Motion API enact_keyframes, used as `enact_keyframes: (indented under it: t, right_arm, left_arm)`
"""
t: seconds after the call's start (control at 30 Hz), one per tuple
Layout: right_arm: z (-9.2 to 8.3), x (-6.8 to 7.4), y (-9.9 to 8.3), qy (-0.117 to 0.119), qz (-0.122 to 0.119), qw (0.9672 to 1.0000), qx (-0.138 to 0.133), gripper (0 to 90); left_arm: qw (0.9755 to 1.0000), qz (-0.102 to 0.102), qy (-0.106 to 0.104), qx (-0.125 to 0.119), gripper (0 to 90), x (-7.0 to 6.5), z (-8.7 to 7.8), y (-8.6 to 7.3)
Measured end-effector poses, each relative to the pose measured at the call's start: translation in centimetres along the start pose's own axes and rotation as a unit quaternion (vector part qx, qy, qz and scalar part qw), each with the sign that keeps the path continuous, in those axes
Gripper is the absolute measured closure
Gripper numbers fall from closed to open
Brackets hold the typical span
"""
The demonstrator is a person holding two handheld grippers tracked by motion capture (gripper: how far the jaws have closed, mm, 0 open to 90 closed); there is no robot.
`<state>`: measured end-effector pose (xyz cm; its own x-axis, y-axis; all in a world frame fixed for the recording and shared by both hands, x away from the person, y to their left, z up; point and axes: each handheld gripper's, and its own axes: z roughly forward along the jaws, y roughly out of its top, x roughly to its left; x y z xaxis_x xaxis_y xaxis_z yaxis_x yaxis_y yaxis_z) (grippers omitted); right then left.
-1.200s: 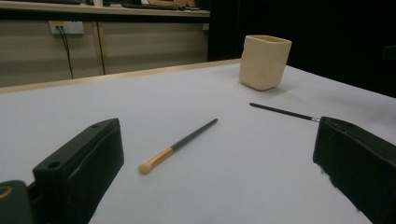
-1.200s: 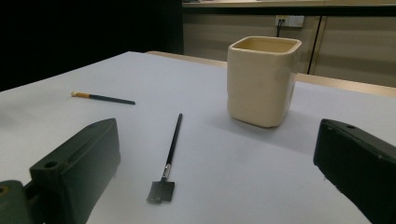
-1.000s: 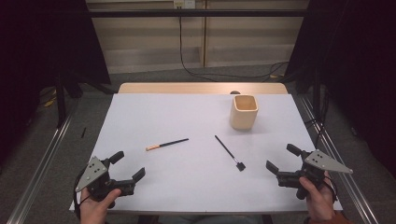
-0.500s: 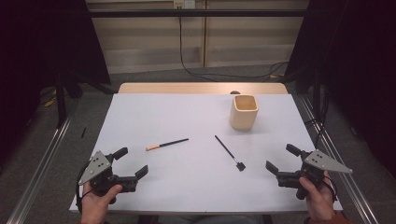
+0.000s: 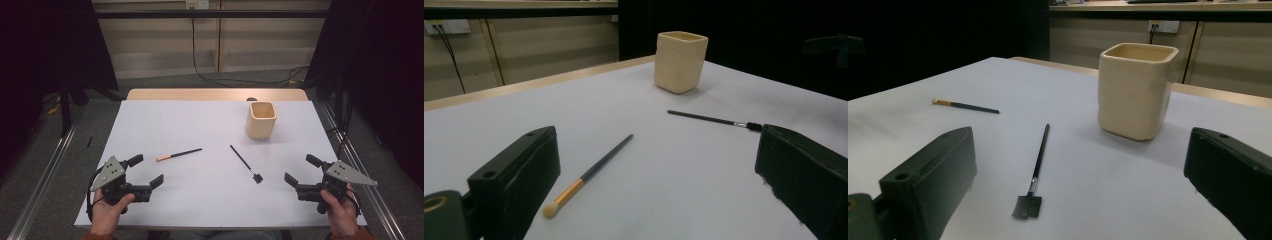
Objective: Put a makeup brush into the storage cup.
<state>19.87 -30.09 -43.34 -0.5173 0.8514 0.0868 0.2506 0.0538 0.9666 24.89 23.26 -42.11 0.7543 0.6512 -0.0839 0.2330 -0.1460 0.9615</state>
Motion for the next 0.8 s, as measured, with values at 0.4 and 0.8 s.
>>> enact_keyframes:
  t: [0.4, 0.8]
  right_arm:
    - [0.0, 0.1, 0.0, 0.003, 0.0, 1.0, 0.0, 0.0]
    - [0.1, 0.1, 0.0, 0.004, -0.001, 1.0, 0.0, 0.0]
  left_arm:
    - [0.9997, 0.0, -0.013, 0.019, 2.8, 0.5, 1.2, 0.7]
    - [0.9995, -0.007, -0.018, 0.026, 3.4, 1.5, 2.1, 1.2]
